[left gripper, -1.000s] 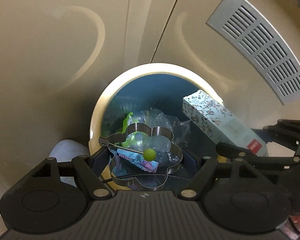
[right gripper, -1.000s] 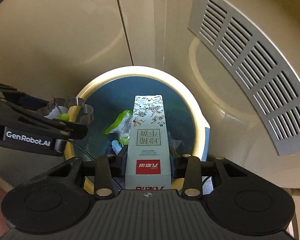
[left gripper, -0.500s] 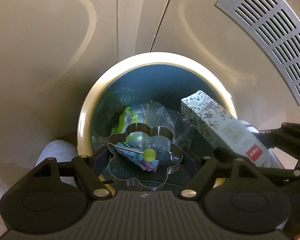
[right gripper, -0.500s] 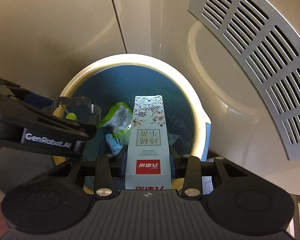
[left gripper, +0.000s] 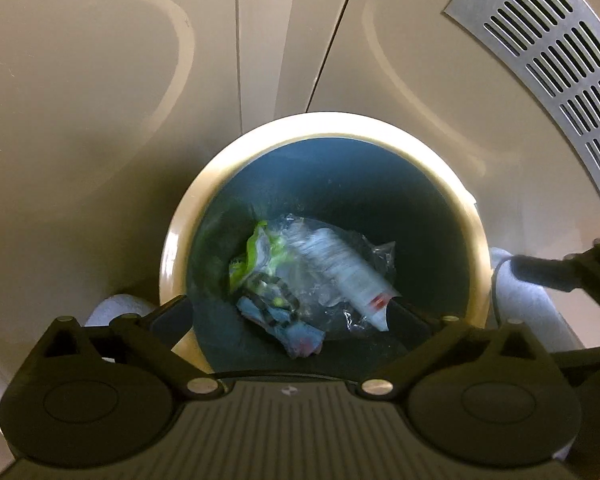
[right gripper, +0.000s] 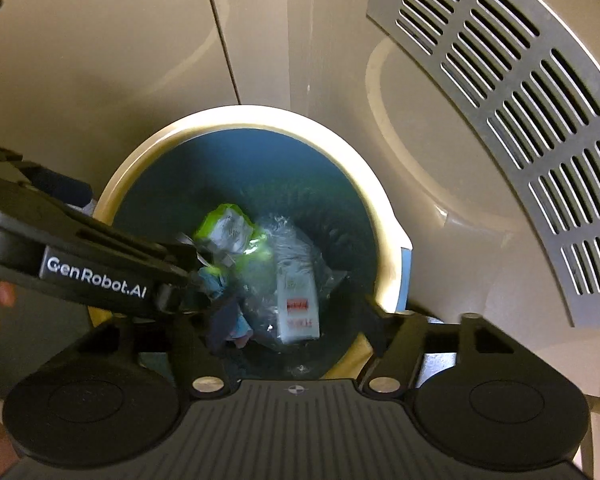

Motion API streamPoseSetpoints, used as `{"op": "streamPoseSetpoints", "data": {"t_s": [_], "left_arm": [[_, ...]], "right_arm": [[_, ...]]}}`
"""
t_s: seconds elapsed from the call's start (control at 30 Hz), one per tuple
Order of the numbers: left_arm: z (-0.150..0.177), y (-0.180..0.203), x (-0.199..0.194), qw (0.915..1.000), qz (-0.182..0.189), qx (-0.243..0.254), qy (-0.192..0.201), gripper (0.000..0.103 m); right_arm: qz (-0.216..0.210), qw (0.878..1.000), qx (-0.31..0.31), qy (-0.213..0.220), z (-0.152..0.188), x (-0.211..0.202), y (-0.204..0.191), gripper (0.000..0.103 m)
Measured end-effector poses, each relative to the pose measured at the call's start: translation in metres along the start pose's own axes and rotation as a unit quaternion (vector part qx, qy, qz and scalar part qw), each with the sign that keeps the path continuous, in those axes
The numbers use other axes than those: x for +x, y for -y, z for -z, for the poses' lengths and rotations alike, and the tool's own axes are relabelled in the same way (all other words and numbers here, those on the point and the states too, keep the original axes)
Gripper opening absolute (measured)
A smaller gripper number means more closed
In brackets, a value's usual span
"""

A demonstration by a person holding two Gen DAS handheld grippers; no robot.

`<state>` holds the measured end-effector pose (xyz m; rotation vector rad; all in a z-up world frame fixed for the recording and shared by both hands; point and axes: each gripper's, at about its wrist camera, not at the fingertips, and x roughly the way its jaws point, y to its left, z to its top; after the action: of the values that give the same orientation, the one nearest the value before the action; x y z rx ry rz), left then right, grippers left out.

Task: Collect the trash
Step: 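Open both tools over the bin to drop the box and cookie cutter, then raise both tools up out of the bin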

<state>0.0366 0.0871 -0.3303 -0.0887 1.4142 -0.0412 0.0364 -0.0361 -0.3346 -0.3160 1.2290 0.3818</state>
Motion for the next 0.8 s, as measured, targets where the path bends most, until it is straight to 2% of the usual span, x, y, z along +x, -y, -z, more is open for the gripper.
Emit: {"op": "streamPoseSetpoints", "data": {"t_s": [0.17, 0.33, 0.53, 0.8], "left_arm": [[0.007, -0.001, -0.022, 0.9999, 0.001, 0.008, 0.014, 0.103], [0.026, -0.005, -0.068, 0.9975, -0.011, 0.025, 0.065, 0.103], [0.061, 0.000, -0.119, 0.9898, -0.034, 0.027, 0.135, 0.103], [0.089, 0.018, -0.150, 0.9789, -0.069, 0.049, 0.186, 0.103]], "right_arm": [[-0.002, 1.000, -0.001, 0.015, 0.004, -0.020, -0.002, 0.074], [-0.018, 0.998, -0.005, 0.058, 0.017, -0.063, -0.003, 0.081], [-0.026, 0.992, -0.009, 0.126, 0.040, -0.117, -0.006, 0.086], [-0.018, 0.984, -0.014, 0.175, 0.069, -0.146, -0.005, 0.087]]}}
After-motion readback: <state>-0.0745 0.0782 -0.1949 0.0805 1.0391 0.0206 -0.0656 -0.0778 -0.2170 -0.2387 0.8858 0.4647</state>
